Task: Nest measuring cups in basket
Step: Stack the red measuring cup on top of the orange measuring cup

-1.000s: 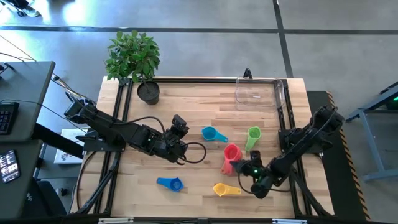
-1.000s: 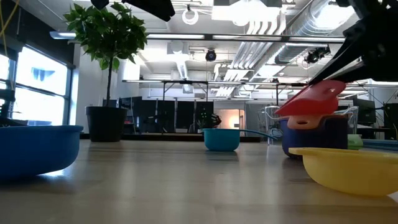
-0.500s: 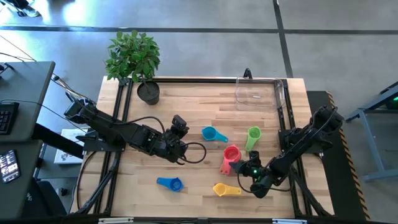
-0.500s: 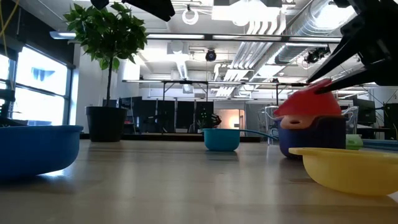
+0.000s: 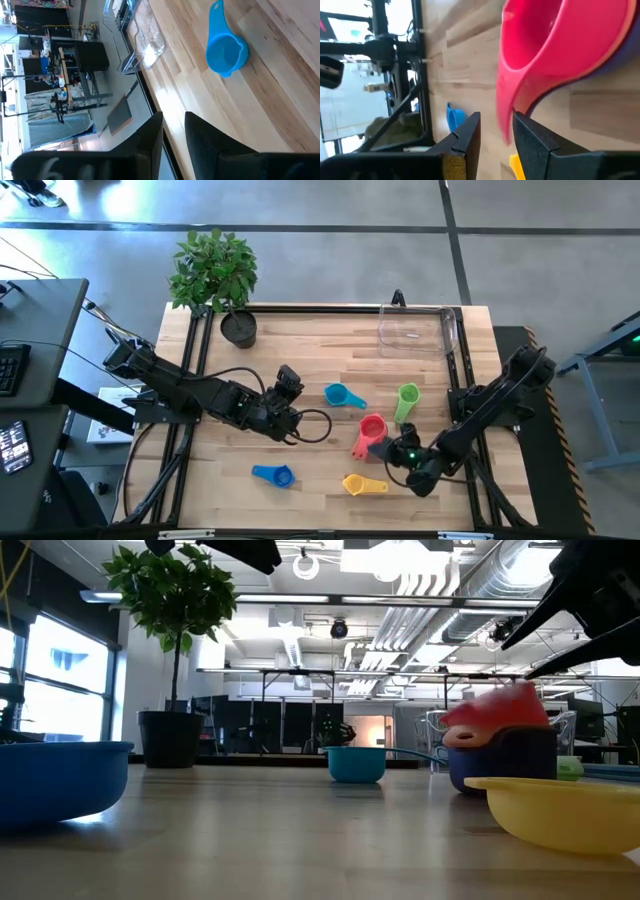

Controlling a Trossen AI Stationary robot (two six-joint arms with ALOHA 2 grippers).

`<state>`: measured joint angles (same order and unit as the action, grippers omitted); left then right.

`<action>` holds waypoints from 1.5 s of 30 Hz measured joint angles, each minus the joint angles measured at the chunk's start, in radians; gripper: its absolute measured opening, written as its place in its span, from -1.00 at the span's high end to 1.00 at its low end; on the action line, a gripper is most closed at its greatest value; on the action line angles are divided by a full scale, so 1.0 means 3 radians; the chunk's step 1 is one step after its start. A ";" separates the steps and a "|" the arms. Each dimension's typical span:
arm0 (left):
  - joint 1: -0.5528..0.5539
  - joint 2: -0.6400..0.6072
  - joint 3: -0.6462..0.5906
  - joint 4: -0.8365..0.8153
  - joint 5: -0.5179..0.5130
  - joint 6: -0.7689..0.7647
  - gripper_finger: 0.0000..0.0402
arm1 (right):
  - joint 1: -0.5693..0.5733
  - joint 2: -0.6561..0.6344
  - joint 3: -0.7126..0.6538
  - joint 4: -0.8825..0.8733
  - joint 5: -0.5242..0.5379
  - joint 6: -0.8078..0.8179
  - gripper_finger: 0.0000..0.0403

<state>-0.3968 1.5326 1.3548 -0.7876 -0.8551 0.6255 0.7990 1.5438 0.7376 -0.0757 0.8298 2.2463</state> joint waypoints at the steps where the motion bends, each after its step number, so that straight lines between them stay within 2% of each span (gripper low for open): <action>1: 0.0000 0.0000 0.0000 0.0000 -0.0001 0.0014 0.63 | 0.0000 -0.0011 0.0000 0.0000 -0.0033 0.0002 0.48; 7: 0.0001 0.0000 0.0000 0.0001 -0.0001 0.0046 0.63 | 0.0000 -0.0088 0.0000 0.0015 -0.0109 -0.0003 0.48; 14: 0.0000 0.0000 0.0000 0.0003 -0.0001 0.0020 0.63 | -0.0003 -0.0090 0.0000 0.0143 -0.0458 0.0004 0.48; 17: 0.0000 0.0000 0.0000 0.0003 -0.0001 0.0021 0.63 | -0.0027 -0.0090 0.0000 0.0140 -0.0526 0.0014 0.48; 22: 0.0009 0.0000 0.0000 0.0005 0.0000 0.0019 0.63 | -0.0107 -0.0090 0.0000 0.0018 -0.0835 0.0019 0.48; 33: 0.0075 0.0000 0.0000 0.0006 0.0000 0.0020 0.63 | -0.0340 -0.0090 0.0000 -0.0186 -0.1199 -0.0003 0.62; 39: 0.0082 0.0000 0.0000 0.0021 0.0000 0.0021 0.63 | -0.0352 -0.0090 0.0000 -0.0304 -0.1685 0.0003 0.65; 45: 0.0085 0.0000 0.0000 0.0088 0.0000 0.0023 0.63 | -0.0501 -0.0090 0.0000 -0.0460 -0.1711 0.0016 0.65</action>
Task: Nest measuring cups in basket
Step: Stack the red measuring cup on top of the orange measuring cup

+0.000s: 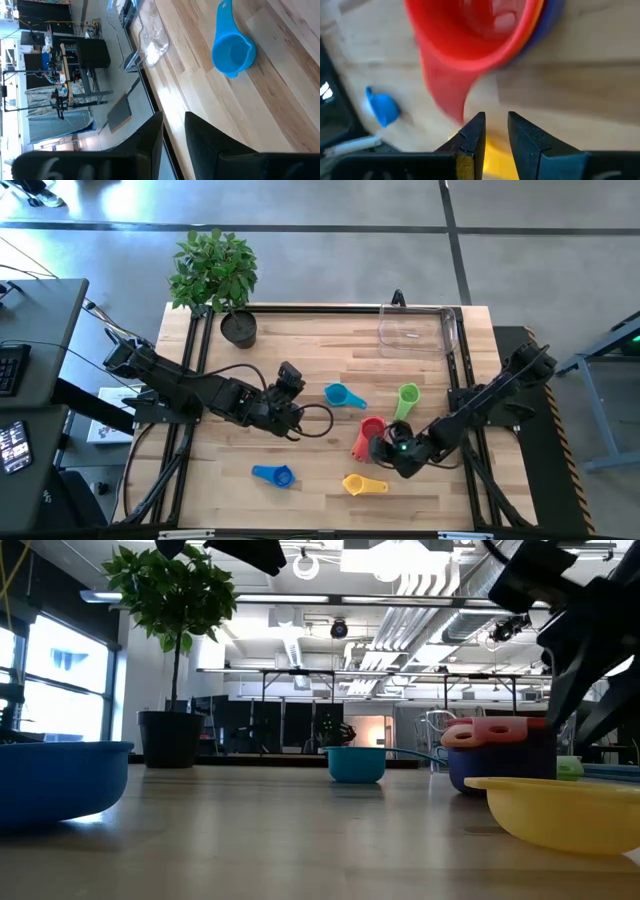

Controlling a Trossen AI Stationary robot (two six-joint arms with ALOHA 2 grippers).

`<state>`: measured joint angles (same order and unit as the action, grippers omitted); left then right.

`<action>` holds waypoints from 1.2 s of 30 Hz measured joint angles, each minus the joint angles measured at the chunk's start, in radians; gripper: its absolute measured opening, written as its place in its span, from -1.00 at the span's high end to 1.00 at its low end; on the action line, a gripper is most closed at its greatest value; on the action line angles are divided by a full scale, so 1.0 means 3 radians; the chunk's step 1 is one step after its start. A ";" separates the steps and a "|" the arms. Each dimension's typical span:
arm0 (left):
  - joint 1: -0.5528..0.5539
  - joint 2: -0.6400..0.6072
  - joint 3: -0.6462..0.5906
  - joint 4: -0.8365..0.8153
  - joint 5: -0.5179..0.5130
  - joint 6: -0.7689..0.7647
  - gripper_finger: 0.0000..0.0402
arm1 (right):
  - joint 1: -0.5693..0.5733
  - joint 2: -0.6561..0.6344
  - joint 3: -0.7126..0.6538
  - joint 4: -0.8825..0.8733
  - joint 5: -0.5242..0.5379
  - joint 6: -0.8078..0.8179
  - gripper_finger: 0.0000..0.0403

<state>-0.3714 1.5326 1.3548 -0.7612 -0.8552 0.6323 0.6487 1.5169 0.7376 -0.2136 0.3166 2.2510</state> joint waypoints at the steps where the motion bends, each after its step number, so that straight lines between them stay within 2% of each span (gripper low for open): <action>1: 0.0000 0.0000 0.0000 0.0020 0.0000 0.0001 0.63 | -0.0034 0.0000 0.0000 -0.0026 -0.0015 0.0000 0.65; 17: 0.0057 0.0000 0.0000 0.0038 0.0053 -0.0005 0.63 | -0.0160 0.0000 0.0000 0.0107 -0.0036 -0.0026 0.65; 24: 0.0188 0.0000 0.0000 0.0033 0.0554 -0.0351 0.63 | -0.0255 0.0049 0.0000 0.0185 -0.0034 -0.0029 0.65; 28: 0.0251 0.0035 0.0000 0.0040 0.0903 -0.0729 0.63 | -0.0287 0.0124 0.0000 0.0285 -0.0034 -0.0039 0.65; 32: 0.0330 0.0133 -0.0001 0.0031 0.1328 -0.1103 0.63 | -0.0287 0.0161 0.0000 0.0430 0.0030 -0.0041 0.65; 36: 0.0380 0.0284 -0.0001 0.0089 0.1599 -0.1260 0.63 | -0.0287 0.0161 0.0000 0.0495 0.0053 -0.0087 0.65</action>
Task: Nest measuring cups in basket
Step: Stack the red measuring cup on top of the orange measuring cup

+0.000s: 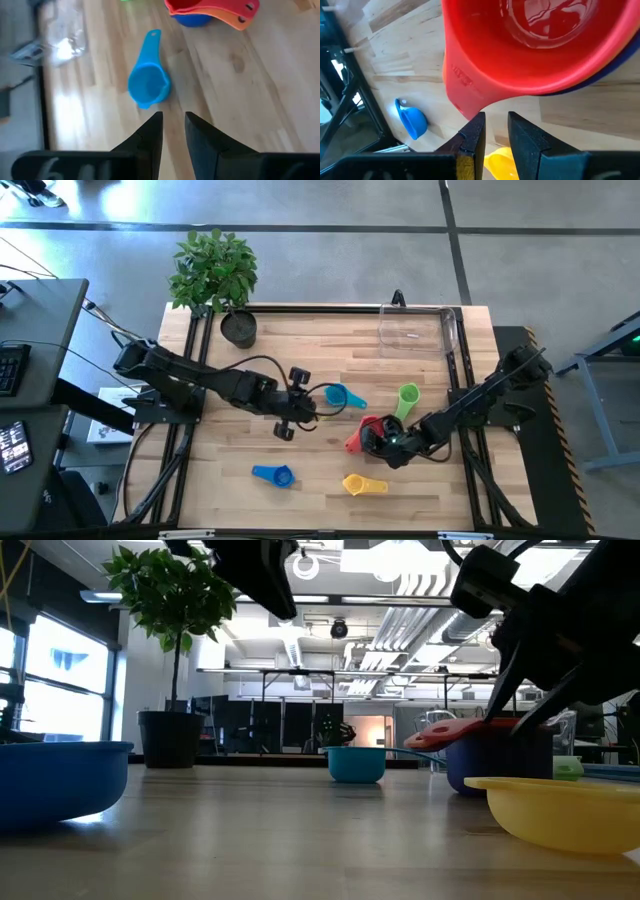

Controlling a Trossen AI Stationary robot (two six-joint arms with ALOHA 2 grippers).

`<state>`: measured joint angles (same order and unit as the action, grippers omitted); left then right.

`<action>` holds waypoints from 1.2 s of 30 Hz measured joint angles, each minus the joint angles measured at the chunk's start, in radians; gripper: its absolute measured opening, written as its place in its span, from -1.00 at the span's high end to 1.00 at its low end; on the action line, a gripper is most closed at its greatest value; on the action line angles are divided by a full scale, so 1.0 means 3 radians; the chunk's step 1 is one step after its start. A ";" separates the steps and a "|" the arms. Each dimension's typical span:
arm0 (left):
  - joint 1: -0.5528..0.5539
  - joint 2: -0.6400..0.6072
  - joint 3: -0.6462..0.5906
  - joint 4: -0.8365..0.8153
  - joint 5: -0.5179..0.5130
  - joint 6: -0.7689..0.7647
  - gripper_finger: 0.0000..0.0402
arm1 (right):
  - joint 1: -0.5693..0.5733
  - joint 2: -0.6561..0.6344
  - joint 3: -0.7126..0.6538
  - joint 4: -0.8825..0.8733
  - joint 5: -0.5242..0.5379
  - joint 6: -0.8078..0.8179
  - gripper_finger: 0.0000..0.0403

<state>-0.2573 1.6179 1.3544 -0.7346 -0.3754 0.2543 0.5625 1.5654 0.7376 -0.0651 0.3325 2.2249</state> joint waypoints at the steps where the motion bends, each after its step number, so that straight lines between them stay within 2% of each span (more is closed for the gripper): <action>1: 0.0010 0.0041 0.0000 0.0036 0.0018 -0.0044 0.63 | 0.0000 0.0000 0.0000 0.0007 0.0000 -0.0001 0.65; 7: 0.0010 0.0239 0.0000 0.0283 0.0024 -0.0405 0.63 | 0.0000 0.0000 0.0000 0.0042 0.0001 -0.0001 0.65; 13: 0.0021 0.0418 0.0003 0.0660 0.0042 -0.1078 0.63 | 0.0000 0.0000 0.0000 0.0022 0.0001 0.0007 0.65; 18: 0.0035 0.0567 0.0001 0.0855 0.0283 -0.1456 0.63 | -0.0003 0.0000 0.0000 0.0038 0.0001 0.0009 0.65; 25: 0.0034 0.0710 0.0008 0.1126 0.0532 -0.1698 0.63 | -0.0005 0.0000 0.0001 0.0054 0.0004 0.0003 0.65; 36: 0.0079 0.0949 0.0000 0.1331 0.0609 -0.1872 0.63 | -0.0022 0.0000 0.0001 0.0066 0.0008 0.0000 0.65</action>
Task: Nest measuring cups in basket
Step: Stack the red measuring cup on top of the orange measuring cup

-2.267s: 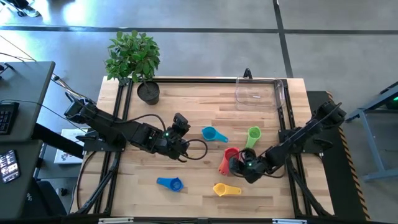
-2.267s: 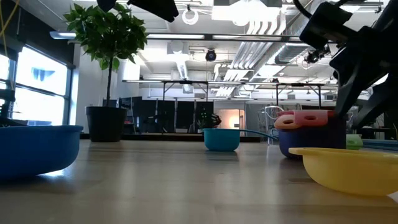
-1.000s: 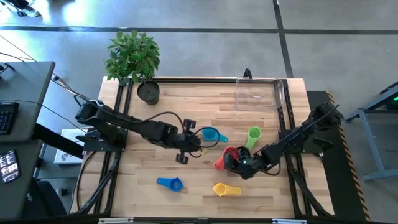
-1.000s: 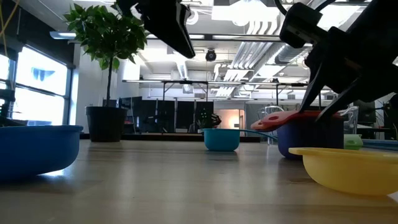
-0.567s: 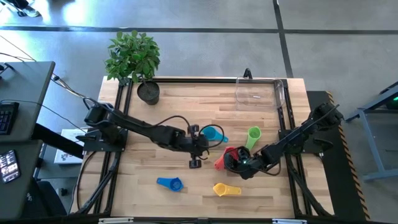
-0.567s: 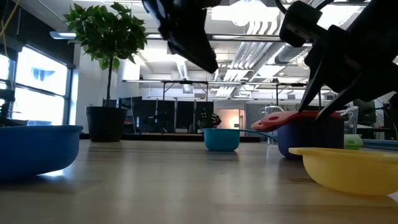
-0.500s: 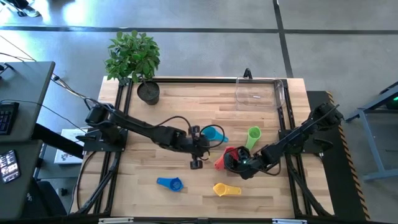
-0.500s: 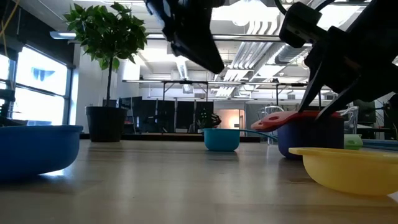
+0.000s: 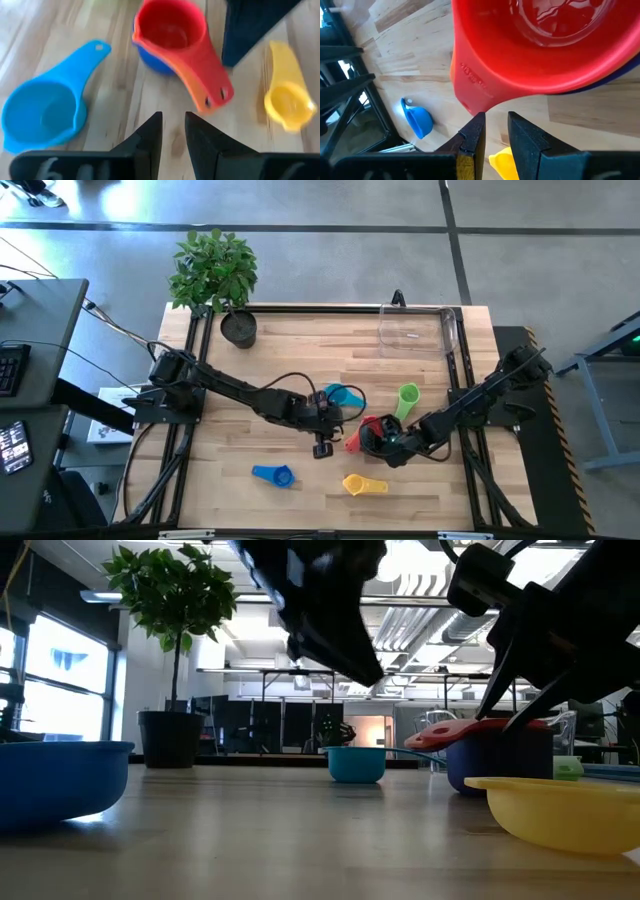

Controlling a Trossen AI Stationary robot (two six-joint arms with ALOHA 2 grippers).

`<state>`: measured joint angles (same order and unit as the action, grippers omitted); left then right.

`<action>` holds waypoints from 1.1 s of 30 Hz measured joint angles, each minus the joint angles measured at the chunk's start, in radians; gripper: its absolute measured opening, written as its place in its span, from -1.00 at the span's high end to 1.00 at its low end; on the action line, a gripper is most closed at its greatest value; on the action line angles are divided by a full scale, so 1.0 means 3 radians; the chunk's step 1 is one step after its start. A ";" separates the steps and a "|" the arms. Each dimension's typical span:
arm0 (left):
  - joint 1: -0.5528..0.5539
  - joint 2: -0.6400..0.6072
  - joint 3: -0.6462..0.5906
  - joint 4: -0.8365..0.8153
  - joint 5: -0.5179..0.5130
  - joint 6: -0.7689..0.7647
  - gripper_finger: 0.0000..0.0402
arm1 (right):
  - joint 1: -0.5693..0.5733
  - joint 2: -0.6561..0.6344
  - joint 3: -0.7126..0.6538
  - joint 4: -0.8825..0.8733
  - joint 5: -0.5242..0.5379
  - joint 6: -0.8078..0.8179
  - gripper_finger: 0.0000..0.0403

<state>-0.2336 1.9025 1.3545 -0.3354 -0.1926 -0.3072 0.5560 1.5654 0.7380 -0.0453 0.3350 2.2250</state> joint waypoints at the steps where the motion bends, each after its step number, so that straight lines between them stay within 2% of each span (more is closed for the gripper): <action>1: 0.0018 0.0026 0.0010 0.0034 -0.0003 -0.0020 0.63 | 0.0000 0.0000 0.0000 0.0002 -0.0001 0.0000 0.65; 19: 0.0126 0.0378 -0.0005 0.0266 0.0345 -0.0313 0.63 | -0.0043 0.0000 0.0000 -0.0008 -0.0003 0.0000 0.65; 33: 0.0127 0.0400 0.0001 0.0381 0.0341 -0.0365 0.63 | 0.0015 0.0000 0.0000 0.0044 -0.0092 -0.0019 0.65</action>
<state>-0.1955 2.0224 1.3548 -0.2211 -0.0904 -0.4168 0.5604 1.5654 0.7380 -0.0322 0.3075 2.2194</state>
